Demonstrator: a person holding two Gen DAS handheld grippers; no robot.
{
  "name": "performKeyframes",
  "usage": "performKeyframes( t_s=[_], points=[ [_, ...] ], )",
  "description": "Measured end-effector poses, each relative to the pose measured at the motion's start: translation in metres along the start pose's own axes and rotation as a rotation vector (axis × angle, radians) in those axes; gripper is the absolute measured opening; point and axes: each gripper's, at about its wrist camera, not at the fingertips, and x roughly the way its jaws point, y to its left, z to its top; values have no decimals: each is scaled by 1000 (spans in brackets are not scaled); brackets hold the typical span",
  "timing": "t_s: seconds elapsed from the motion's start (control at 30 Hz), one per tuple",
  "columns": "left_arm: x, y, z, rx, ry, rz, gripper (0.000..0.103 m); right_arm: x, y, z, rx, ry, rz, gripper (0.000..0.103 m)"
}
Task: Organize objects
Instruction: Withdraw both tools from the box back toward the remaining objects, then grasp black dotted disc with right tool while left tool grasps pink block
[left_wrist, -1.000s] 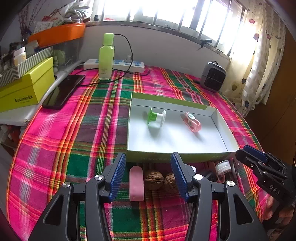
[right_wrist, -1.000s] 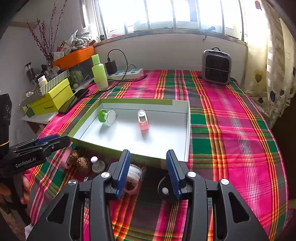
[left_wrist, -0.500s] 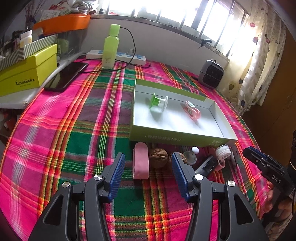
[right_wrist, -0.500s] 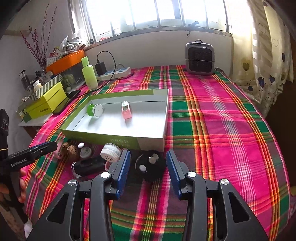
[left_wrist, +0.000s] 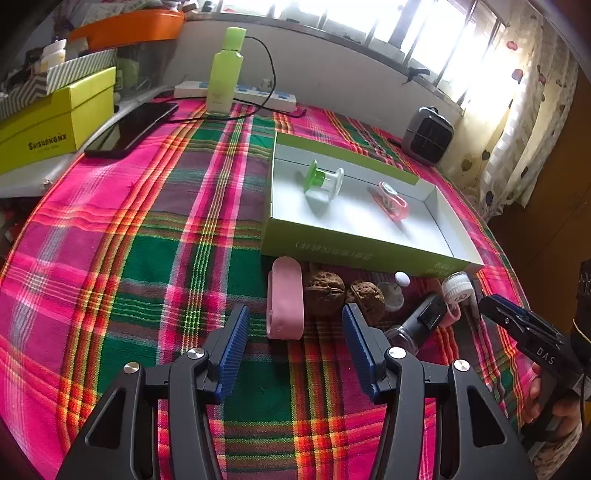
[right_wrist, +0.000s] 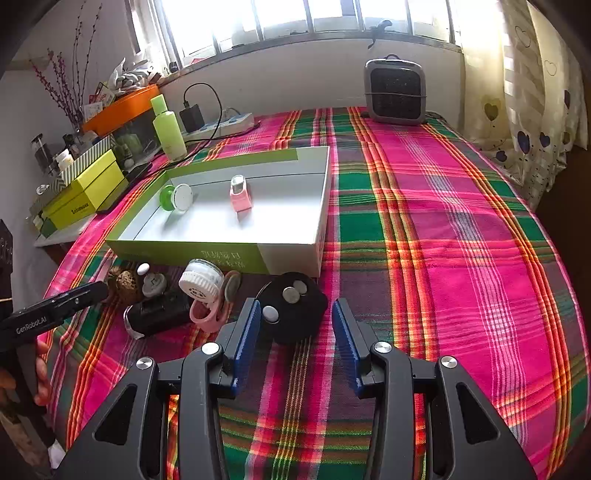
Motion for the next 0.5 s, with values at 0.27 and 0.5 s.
performKeyframes(
  t_s=[0.27,0.5],
  points=[
    [4,0,1,1,6,2,51,7,5,2,-30,22,-7,47],
    [6,-1,2,8,6,11,51,13,6,5,-32,36,-16,47]
  ],
)
